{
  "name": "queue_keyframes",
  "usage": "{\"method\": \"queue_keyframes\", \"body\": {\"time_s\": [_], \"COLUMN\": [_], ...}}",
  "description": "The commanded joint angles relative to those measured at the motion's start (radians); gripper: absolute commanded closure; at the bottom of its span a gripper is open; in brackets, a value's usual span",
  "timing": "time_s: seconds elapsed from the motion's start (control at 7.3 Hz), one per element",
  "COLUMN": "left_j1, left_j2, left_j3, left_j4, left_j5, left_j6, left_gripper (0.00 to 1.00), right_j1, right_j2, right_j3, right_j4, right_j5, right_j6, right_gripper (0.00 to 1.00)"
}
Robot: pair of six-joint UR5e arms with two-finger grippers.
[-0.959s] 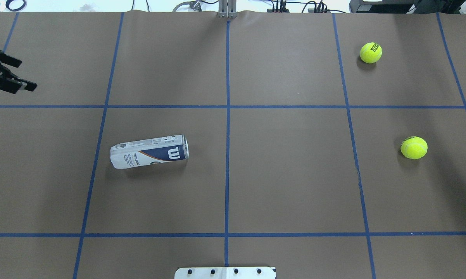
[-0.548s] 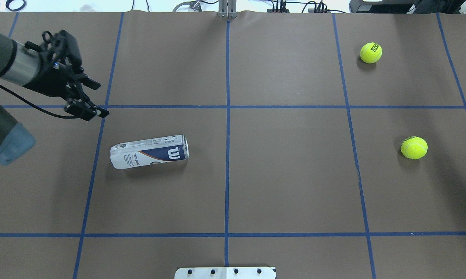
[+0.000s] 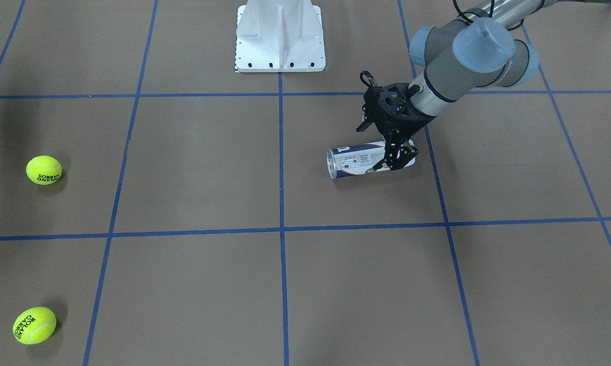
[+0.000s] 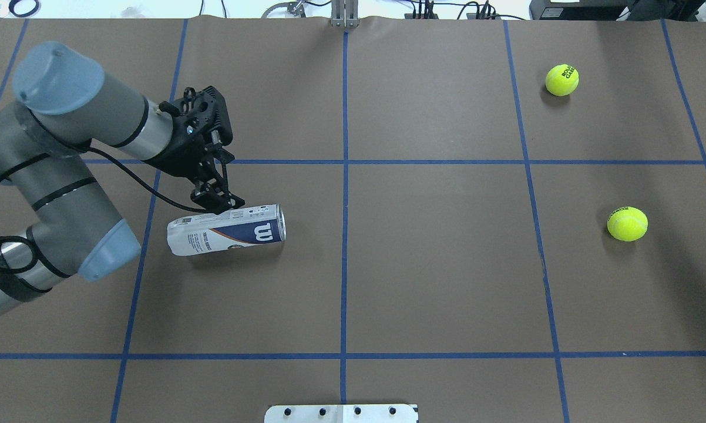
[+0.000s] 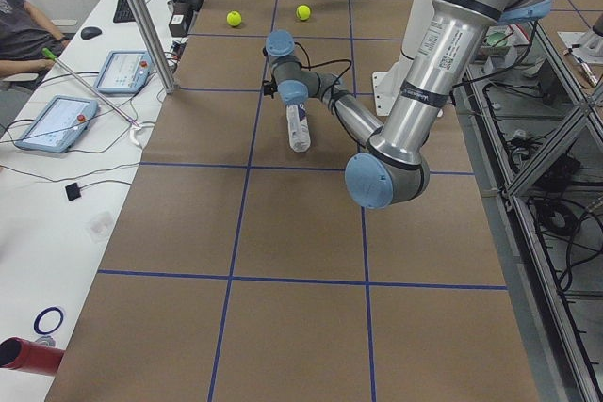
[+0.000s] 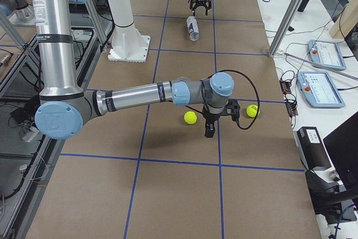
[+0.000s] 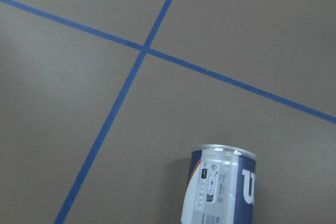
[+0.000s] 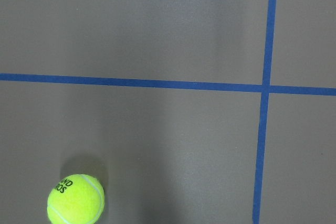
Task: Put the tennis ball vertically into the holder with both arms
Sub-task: 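Reach the left gripper down to the open end of the white can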
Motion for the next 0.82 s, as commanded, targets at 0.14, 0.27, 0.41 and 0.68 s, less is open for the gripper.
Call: {"method": "queue_keyframes", "body": {"time_s": [0.14, 0.27, 0.41, 0.68], "left_j1": [0.171, 0.176, 0.177, 0.191], "left_j2": [-0.076, -0.089, -0.094, -0.181], "left_j3": [0.008, 0.011, 0.014, 0.044], "left_j4": [0.167, 0.189, 0.194, 0.354], "left_j5": [0.249, 0.257, 0.28, 0.317], "left_j6": [0.125, 0.126, 0.127, 0.231], "left_gripper": [0.01, 0.01, 0.01, 0.01], "right_j1": [0.0, -0.002, -0.005, -0.008], "right_j2": [-0.002, -0.002, -0.002, -0.001], "right_j3": [0.001, -0.001, -0.001, -0.001], "right_j4": [0.0, 0.0, 0.0, 0.0], "right_j5": [0.001, 0.001, 0.001, 0.001], "right_j6": [0.001, 0.001, 0.001, 0.001], "right_gripper": [0.0, 0.0, 0.0, 0.0]}}
